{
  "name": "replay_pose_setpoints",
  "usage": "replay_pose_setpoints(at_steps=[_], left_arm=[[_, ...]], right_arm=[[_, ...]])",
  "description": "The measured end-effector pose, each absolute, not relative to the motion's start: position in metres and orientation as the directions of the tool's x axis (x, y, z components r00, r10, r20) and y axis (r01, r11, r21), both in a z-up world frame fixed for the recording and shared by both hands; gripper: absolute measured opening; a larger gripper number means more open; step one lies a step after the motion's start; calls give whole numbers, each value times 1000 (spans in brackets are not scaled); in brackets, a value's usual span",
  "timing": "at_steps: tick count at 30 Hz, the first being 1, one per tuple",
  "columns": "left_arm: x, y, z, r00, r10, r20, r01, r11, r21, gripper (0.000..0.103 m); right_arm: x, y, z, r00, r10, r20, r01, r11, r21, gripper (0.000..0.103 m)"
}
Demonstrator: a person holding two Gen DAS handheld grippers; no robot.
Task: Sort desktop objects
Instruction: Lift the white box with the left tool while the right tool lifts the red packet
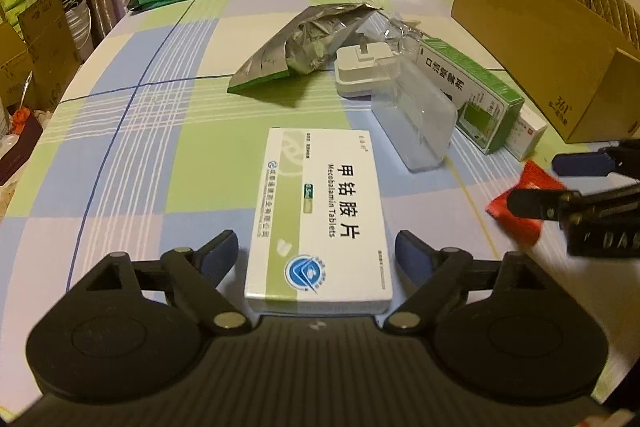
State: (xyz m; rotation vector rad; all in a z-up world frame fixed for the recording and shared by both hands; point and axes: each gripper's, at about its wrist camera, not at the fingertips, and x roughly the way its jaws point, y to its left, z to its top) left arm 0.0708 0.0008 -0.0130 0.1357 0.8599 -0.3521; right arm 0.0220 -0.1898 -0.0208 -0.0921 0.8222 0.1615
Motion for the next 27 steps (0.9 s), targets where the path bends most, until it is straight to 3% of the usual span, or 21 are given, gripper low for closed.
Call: replay_pose_setpoints(at_steps=[4,14,16,27], left_arm=[[73,0,-17,592,-245,-768,357,934,-23,86],[77,-5,-21,590,-253,-767,370,929,-22,87],[78,-6,-22,592,-252,-765,373,928,-17,87],[82,-10,-24,593,-265,-760,388,922,-20,86]], right_arm=[[22,-179,-31,665,70,-744,-225,968,-110,66],[29,-187,-41,637,83,-766,-207,976,-66,64],[29,-188,-40,637,91,-766,-210,976,-58,53],[28,-191,-36,637,102,-764,-177,984,-15,43]])
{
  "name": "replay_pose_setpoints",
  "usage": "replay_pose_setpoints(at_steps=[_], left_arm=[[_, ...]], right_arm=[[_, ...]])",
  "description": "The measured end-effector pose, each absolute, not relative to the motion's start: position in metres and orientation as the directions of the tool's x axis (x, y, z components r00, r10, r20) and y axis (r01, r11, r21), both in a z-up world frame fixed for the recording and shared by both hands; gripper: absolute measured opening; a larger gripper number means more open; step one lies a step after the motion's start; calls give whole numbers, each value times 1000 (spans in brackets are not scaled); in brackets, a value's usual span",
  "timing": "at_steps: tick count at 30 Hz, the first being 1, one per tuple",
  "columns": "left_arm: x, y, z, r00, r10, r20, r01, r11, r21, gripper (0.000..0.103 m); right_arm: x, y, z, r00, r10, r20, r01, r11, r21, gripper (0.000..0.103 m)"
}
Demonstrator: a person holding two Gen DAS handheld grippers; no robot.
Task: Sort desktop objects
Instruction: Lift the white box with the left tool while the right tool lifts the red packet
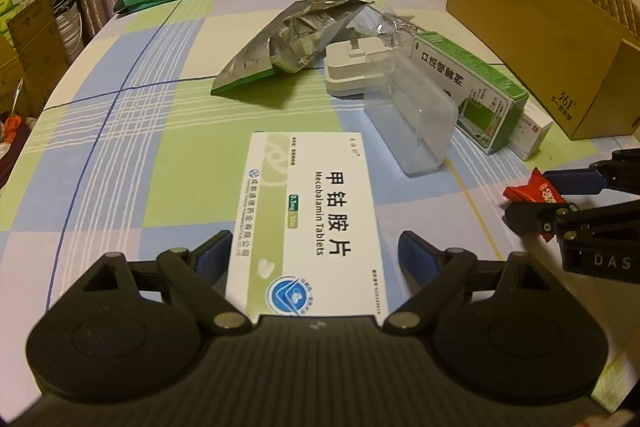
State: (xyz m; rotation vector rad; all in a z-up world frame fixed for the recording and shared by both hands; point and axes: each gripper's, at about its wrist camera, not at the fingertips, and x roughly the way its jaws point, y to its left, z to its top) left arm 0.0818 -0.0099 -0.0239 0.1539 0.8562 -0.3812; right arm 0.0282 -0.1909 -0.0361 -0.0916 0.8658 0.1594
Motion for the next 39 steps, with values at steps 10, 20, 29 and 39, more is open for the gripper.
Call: replay_pose_setpoints(at_steps=[10,20,29,39], left_arm=[[84,-14,-23,616,-248,-748,393,920,18,68],[82,-17,-22,614,-247,-750,401,916,27,67],[79,-10,-17,613,-242,-752,369,929,2,67],[66,-2,-4,602,-256,-756,353,935,-35,67]], right_arm=[[29,-192,-39,629,86,-772,-156,988,-17,58],[27,-193,-35,626,84,-775,-121,993,10,45],[27,-193,-29,644,103,-758,-115,993,38,39],[23,-194,-22,657,93,-748,-106,994,31,39]])
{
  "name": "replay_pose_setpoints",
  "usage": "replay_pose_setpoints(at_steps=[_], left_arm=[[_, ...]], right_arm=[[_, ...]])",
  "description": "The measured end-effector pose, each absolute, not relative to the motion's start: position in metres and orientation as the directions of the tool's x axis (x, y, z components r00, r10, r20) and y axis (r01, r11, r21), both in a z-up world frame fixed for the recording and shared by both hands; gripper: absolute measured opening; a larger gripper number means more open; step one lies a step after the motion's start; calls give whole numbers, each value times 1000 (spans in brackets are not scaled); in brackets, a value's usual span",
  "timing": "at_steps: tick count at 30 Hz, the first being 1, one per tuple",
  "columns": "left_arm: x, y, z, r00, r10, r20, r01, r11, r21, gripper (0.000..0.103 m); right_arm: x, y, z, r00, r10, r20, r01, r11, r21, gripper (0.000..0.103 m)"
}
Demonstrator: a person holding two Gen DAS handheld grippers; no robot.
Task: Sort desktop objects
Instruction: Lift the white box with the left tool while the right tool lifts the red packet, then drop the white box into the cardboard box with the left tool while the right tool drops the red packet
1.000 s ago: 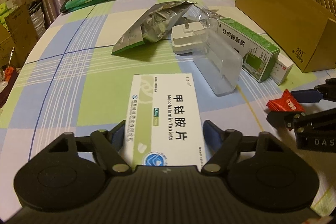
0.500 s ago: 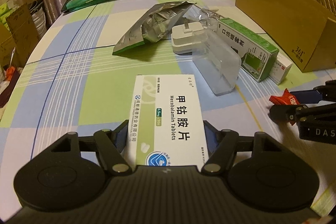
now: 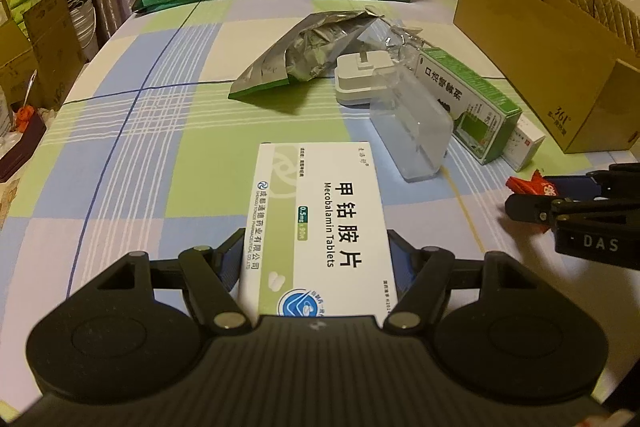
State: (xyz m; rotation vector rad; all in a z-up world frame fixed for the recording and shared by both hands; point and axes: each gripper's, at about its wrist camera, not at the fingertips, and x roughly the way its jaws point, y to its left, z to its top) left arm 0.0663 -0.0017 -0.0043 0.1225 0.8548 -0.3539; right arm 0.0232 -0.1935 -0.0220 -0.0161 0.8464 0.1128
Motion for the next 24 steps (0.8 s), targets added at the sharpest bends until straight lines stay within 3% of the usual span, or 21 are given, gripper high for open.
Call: replay_pose_setpoints(at_steps=[24], left_arm=[[10,-26,61,632,-257,-731,353,935,-24,67]], right_arm=[[-31,-215,46,752,78,-654,-74,997,33,39]])
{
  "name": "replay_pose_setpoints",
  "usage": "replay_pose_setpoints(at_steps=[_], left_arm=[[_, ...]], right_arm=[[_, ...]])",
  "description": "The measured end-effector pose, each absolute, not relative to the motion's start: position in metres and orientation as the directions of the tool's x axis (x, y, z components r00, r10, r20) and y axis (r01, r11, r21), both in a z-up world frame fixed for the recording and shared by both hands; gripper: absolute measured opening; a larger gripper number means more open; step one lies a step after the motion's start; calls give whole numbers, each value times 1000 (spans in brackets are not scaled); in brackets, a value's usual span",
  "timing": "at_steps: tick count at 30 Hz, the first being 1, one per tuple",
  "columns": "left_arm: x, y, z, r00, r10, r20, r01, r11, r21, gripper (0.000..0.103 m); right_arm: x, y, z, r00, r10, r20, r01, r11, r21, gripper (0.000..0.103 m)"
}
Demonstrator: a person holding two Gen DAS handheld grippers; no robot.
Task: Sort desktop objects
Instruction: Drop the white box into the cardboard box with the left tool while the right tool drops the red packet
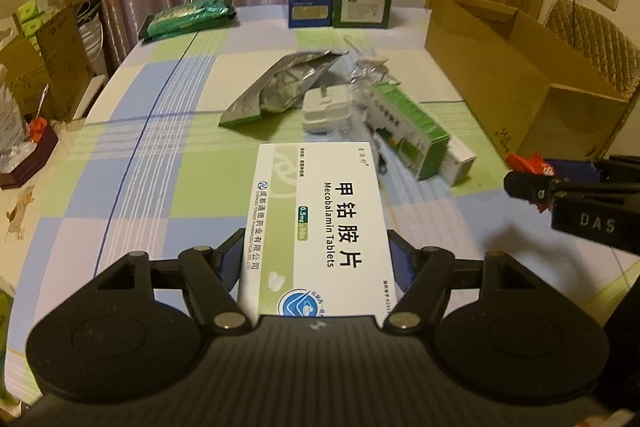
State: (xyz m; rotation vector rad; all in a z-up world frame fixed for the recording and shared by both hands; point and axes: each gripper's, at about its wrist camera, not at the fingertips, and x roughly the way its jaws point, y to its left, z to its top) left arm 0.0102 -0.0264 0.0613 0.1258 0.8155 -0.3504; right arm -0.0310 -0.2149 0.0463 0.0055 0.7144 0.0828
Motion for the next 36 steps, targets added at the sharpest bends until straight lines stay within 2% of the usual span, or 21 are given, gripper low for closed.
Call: replay_pose_setpoints(at_steps=[11,19,27,36], left_arm=[[1,-89,102,647,-333,-686,444,896,-16,67],[12,-154,126,627,-408,-664,526,850,-25,67],[43,-226,137,589,-483,-648,593,803,-60,67],[86,-289,126,541,-540,-645,624,772,-123,67]], right_arm=[[-42,-275,116,841,-14,-541,16,1000,0,39],[-33,-339,137,854,-101,-510,102,994,-27,39],[-10,-402,137,832,-144,-536,164,986,-12,39],[25,-433,118,801,-134,-584,178,984,18,39]])
